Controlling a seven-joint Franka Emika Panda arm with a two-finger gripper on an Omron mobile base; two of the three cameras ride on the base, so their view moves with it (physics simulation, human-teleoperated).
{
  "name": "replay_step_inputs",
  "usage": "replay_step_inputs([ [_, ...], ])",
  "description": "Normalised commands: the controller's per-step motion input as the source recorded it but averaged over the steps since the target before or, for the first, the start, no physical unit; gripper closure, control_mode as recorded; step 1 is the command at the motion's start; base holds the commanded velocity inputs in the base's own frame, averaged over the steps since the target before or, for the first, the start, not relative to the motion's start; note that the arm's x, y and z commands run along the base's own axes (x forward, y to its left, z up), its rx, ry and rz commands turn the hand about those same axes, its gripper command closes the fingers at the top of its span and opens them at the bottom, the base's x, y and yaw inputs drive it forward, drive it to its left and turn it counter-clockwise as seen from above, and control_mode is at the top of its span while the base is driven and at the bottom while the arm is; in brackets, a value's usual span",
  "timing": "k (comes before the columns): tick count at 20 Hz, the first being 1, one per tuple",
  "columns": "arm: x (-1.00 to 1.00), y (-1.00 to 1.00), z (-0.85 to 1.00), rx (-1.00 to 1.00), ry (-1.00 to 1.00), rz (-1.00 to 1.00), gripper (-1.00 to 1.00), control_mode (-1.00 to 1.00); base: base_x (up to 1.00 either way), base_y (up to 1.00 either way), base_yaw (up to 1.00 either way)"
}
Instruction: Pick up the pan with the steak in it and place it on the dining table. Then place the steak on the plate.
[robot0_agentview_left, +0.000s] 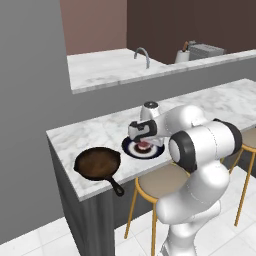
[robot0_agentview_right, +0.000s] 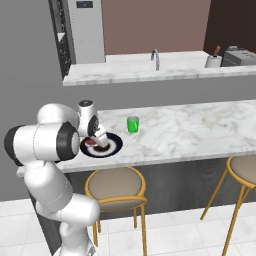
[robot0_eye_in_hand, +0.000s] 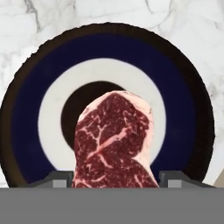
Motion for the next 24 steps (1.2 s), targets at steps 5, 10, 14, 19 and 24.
replay_step_inputs([
  [5, 0.00, -0.06, -0.22, 0.00, 0.00, 0.00, 1.00, -1.00, 0.00, 0.00, 0.00],
  [10, 0.00, -0.08, -0.23, 0.00, 0.00, 0.00, 1.00, -1.00, 0.00, 0.00, 0.00],
  [14, 0.00, -0.03, -0.06, 0.00, 0.00, 0.00, 1.00, -1.00, 0.00, 0.00, 0.00],
  [19, 0.00, 0.00, 0.00, 0.00, 0.00, 0.00, -1.00, -1.00, 0.00, 0.00, 0.00],
  [24, 0.00, -0.02, 0.07, 0.01, 0.00, 0.00, -1.00, -1.00, 0.00, 0.00, 0.00],
])
